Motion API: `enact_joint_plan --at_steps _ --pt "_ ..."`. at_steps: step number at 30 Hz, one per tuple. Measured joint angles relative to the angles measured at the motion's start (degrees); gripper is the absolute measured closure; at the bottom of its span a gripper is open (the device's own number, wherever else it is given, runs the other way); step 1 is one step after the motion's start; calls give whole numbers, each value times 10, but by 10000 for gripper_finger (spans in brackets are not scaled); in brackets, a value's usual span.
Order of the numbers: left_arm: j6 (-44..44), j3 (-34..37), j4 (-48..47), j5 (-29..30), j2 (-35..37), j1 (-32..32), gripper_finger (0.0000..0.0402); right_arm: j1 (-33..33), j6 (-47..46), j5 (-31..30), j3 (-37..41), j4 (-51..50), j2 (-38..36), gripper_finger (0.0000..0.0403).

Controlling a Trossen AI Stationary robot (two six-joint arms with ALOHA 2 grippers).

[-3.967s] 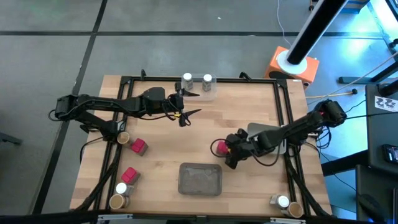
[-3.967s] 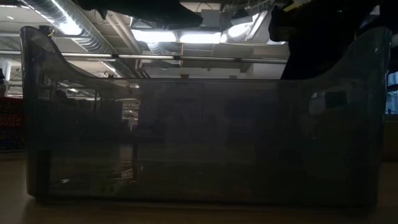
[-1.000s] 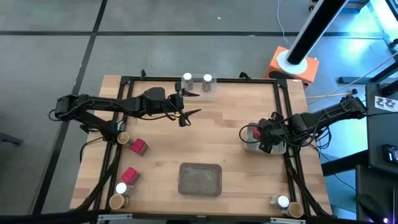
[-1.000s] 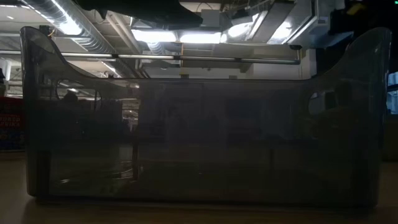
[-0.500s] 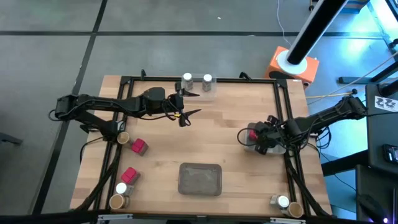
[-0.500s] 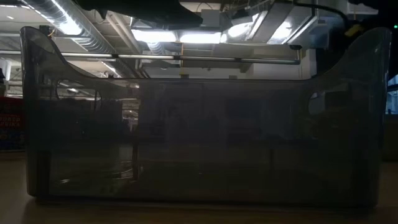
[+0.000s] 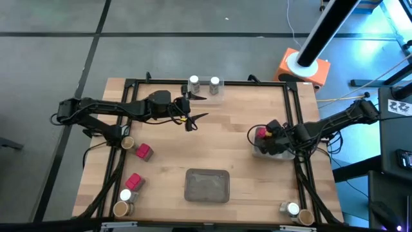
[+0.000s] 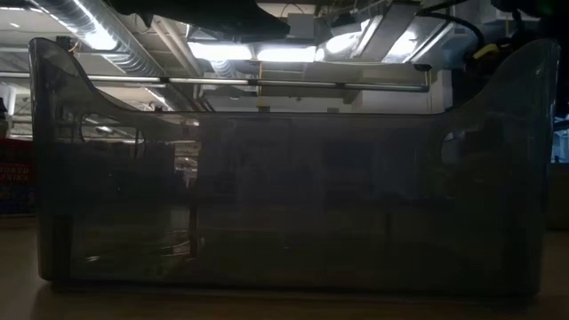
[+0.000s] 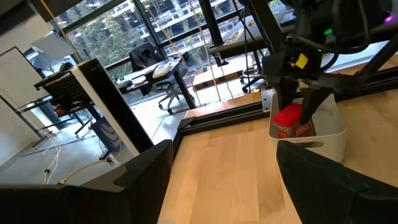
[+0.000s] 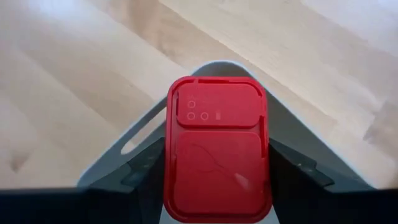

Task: Sort spices by type
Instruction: Put the red seasoning can into the gray bin

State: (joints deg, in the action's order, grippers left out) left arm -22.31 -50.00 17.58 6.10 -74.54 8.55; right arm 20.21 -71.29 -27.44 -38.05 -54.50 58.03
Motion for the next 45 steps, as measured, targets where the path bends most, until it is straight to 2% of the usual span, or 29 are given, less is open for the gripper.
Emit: enact_joint_plan --at_steps 6,13,21,27,36,40,45 --pt "0 0 0 0 0 0 125 0 -49 0 0 5 40 174" --pt "0 0 0 0 0 0 125 0 -61 -7 0 33 85 179" --pt "0 0 0 0 0 0 125 0 -60 -15 0 37 93 128" --pt "0 0 0 0 0 0 125 0 0 6 -21 28 77 108" --pt "0 0 0 0 0 0 125 0 74 78 -104 -122 69 105" --pt "0 0 0 0 0 0 125 0 114 130 -106 -175 69 105" --pt "0 0 0 0 0 0 125 0 117 135 -73 -187 69 105"
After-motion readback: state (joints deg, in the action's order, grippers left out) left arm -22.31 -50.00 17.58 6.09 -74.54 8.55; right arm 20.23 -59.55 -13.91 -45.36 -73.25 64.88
